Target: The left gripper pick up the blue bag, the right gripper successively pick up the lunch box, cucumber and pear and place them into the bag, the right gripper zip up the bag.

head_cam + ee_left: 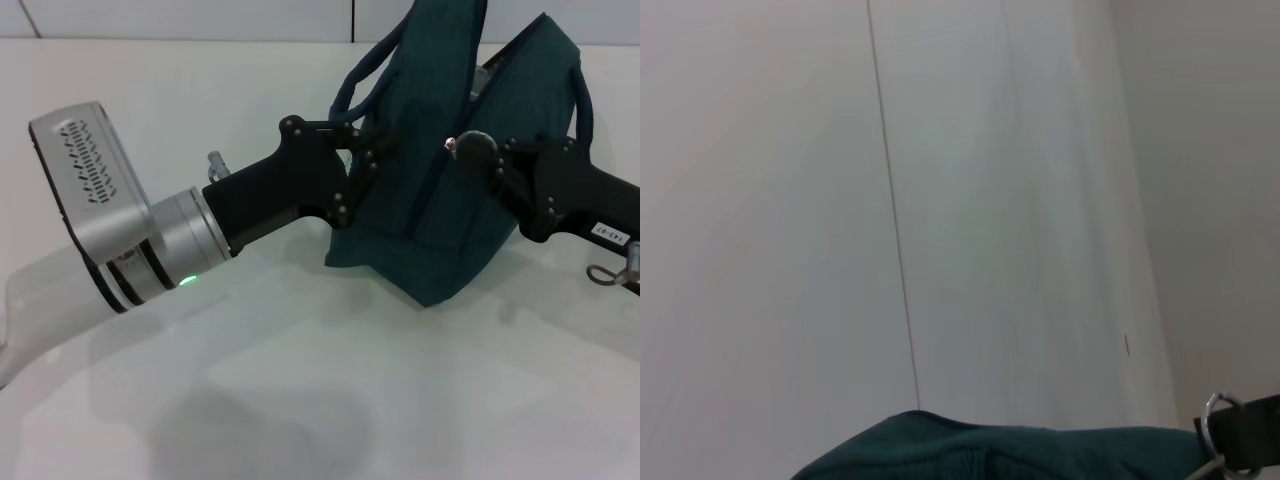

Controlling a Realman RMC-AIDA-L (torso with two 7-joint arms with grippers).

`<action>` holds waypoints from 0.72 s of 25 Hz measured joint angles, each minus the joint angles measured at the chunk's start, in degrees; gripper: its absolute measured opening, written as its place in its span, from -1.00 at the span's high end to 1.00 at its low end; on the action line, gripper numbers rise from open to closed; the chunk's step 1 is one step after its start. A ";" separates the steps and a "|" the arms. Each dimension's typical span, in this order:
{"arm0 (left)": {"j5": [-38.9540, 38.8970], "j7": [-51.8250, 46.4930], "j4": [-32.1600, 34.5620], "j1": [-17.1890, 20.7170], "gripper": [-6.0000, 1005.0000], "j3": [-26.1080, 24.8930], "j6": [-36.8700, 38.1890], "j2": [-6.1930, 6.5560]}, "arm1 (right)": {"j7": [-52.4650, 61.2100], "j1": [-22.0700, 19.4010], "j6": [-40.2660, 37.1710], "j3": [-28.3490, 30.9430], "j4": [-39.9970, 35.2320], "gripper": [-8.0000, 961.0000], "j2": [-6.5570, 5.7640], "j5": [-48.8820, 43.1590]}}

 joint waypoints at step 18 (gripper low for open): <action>-0.05 3.20 0.14 1.28 0.92 0.70 -0.92 0.00 | -1.34 -1.84 -0.16 0.20 0.28 0.95 0.60 9.80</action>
